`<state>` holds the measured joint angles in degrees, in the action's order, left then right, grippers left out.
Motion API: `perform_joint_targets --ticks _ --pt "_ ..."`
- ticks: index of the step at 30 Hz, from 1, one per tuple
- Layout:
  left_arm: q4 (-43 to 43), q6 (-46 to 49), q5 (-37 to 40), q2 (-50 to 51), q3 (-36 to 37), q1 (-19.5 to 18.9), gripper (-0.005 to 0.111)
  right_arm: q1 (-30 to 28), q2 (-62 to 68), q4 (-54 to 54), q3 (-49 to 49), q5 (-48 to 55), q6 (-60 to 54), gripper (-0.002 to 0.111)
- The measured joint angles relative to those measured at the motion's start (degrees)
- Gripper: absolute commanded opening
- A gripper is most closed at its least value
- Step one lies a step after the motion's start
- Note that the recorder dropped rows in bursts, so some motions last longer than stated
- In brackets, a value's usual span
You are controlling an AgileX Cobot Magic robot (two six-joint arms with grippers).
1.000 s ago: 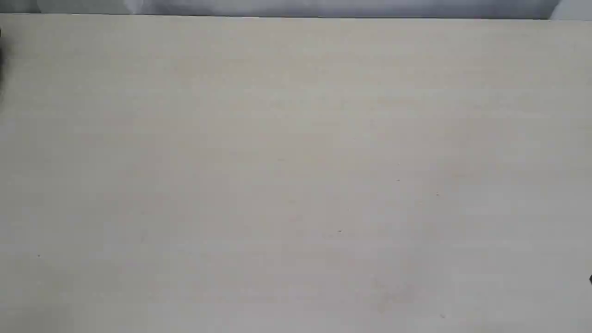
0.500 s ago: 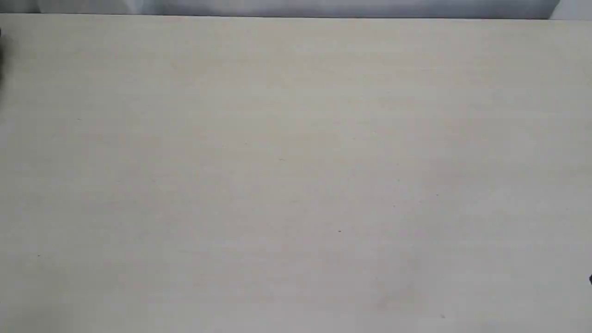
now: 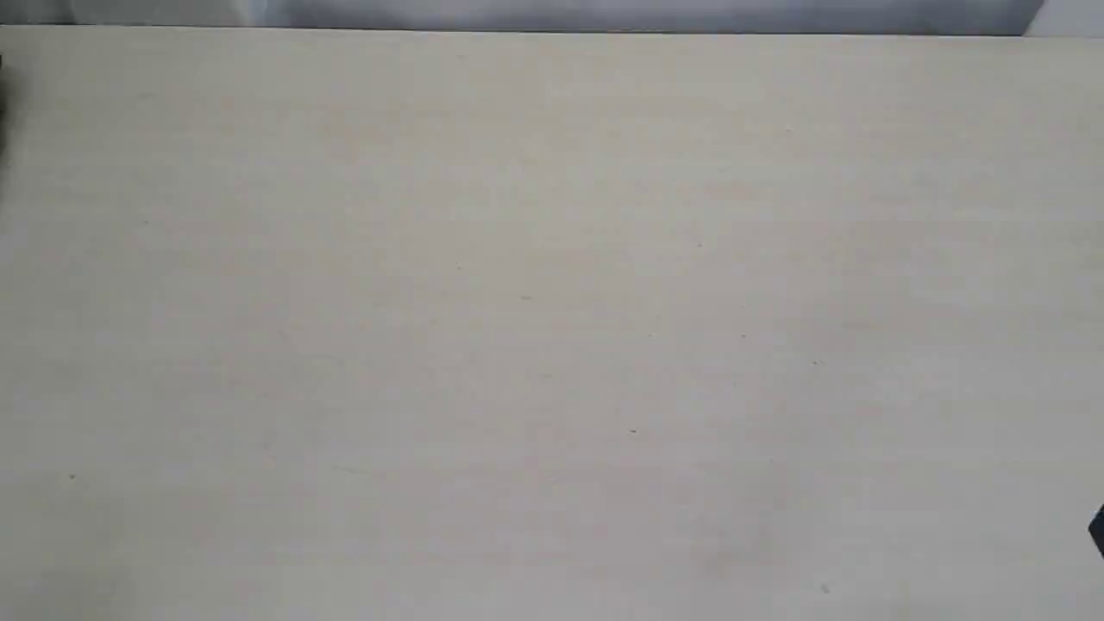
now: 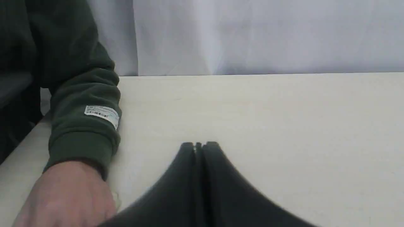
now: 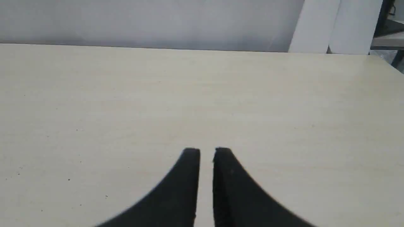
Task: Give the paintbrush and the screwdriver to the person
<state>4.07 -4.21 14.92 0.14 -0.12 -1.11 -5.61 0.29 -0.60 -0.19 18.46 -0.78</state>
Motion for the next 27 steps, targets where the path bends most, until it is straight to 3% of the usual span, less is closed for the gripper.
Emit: perform_joint_targets --ticks 27 --pt "0.0 0.0 0.0 0.0 0.0 0.0 0.0 3.5 0.0 0.0 0.0 0.11 0.0 0.01"
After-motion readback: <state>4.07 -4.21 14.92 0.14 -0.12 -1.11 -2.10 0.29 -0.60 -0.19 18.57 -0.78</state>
